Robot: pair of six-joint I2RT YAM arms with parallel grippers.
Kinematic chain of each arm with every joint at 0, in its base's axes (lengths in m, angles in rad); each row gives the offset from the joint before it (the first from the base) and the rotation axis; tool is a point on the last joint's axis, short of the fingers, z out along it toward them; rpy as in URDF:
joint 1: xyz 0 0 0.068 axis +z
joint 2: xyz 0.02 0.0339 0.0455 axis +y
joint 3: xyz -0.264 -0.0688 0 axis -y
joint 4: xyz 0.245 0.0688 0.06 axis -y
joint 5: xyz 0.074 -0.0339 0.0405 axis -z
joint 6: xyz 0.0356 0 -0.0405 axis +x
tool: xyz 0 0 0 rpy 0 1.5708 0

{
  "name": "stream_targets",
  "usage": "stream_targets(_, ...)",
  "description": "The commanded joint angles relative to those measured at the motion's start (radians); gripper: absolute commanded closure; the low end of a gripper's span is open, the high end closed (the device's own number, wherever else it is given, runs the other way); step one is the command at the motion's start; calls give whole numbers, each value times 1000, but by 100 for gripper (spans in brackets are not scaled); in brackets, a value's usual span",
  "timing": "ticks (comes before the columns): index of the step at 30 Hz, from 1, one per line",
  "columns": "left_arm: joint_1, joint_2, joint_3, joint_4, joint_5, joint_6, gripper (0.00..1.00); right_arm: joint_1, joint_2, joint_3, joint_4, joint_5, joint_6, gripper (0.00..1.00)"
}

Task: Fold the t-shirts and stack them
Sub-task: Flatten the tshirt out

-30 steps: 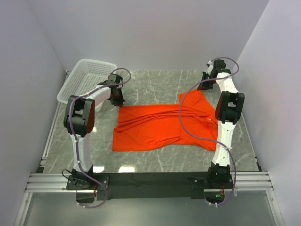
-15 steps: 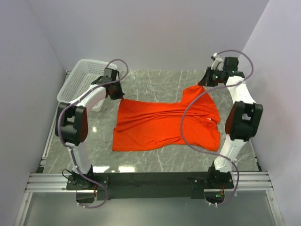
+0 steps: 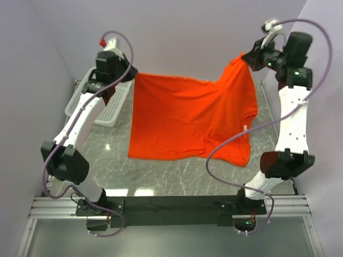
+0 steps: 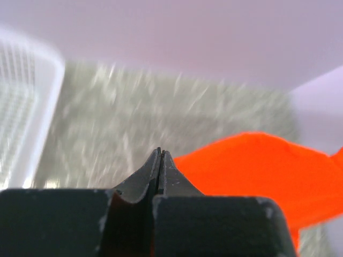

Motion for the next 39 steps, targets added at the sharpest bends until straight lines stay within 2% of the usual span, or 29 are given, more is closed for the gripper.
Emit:
stream_targets(1, 0, -131, 152, 143, -39, 35, 100, -13, -125, 164, 31, 48, -55, 100)
stream_targets(3, 0, -190, 183, 187, -55, 46, 100, -27, -168, 237, 89, 100, -26, 100)
stream_targets(7, 0, -291, 261, 247, -127, 54, 100, -135, -234, 341, 224, 100, 82, 100)
stream_targets(16, -2, -424, 365, 316, -125, 43, 99, -350, -363, 441, 481, 84, 374, 100)
stream_targets(20, -2, -461, 388, 309, -116, 42, 99, -399, -373, 494, 528, 115, 451, 100)
stream_targets(27, -2, -533, 370, 289, -122, 40, 99, -421, -401, 516, 548, 146, 460, 100)
stream_targets(30, -2, -569, 303, 278, -147, 43, 99, -421, -435, 417, 546, 97, 451, 100)
stream_targets(33, -2, -592, 162, 266, -156, 32, 99, -421, -485, 190, 574, -39, 436, 100)
stream_targets(34, -2, -592, 130, 258, -154, 25, 99, -422, -511, 53, 593, -125, 431, 100)
stream_targets(36, -2, -587, 10, 267, -136, 8, 99, -418, -537, -104, 626, -207, 425, 100)
stream_targets(37, -2, -575, -38, 281, -133, -6, 99, -416, -559, -281, 681, -281, 431, 100)
stream_targets(39, -2, -557, -190, 310, -110, -17, 99, -384, -577, -459, 732, -296, 384, 100)
